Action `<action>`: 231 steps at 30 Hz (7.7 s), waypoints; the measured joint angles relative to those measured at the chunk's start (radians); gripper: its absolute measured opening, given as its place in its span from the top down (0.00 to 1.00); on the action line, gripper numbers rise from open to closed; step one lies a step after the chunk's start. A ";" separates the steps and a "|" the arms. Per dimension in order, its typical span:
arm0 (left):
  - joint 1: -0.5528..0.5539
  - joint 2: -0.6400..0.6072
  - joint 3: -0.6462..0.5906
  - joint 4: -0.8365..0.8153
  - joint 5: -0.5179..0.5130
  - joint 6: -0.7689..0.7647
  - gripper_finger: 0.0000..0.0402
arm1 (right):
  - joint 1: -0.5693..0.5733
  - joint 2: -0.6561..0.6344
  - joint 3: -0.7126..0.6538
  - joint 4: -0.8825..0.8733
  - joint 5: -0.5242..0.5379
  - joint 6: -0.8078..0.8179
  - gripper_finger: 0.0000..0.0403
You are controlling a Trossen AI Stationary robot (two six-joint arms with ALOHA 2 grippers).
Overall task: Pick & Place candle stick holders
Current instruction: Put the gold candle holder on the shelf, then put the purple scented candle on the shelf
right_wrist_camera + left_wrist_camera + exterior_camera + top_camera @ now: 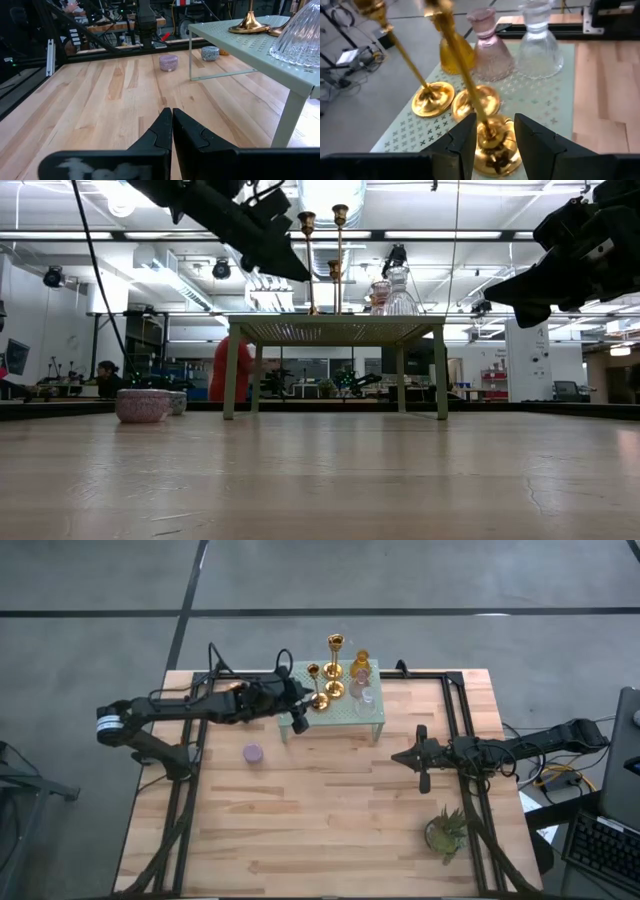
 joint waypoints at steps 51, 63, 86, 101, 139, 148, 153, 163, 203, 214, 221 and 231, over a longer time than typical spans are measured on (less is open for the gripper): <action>0.015 0.027 0.000 0.189 0.029 -0.070 0.96 | 0.000 0.000 0.000 0.000 0.000 0.000 0.98; 0.015 0.028 0.000 0.302 0.088 -0.200 0.95 | 0.000 0.000 0.000 0.000 0.000 0.000 0.98; 0.018 0.142 0.001 0.416 0.086 -0.255 0.93 | 0.000 0.000 0.000 0.000 0.000 0.000 0.98; 0.017 0.144 0.001 0.408 0.150 -0.263 0.93 | 0.000 0.000 0.000 0.000 0.000 0.000 0.98; 0.017 0.128 0.001 0.279 0.123 -0.235 0.65 | 0.000 0.000 0.000 -0.001 0.000 0.000 0.98; -0.007 -0.006 0.001 -0.034 0.124 -0.188 0.60 | 0.000 0.000 0.000 0.000 0.000 0.000 0.98; -0.056 -0.101 0.001 -0.201 0.124 -0.205 0.60 | 0.000 0.000 0.000 0.000 0.000 0.000 0.98; -0.240 -0.307 -0.035 -0.502 -0.095 -0.338 0.60 | 0.000 0.000 0.000 0.000 0.000 0.000 0.98; -0.432 -0.563 -0.713 -0.044 -0.403 -0.755 0.59 | 0.000 0.000 0.000 0.000 0.000 0.000 0.98; -0.432 -0.564 -0.654 -0.100 -0.404 -0.705 0.27 | 0.000 0.000 0.000 0.000 0.000 0.000 0.98; -0.432 -0.562 -0.653 -0.184 -0.405 -0.717 0.12 | 0.000 0.000 0.000 0.000 0.000 0.000 0.98; -0.423 -0.562 -0.654 -0.340 -0.412 -0.863 0.12 | 0.000 0.000 0.000 0.000 0.000 0.000 0.98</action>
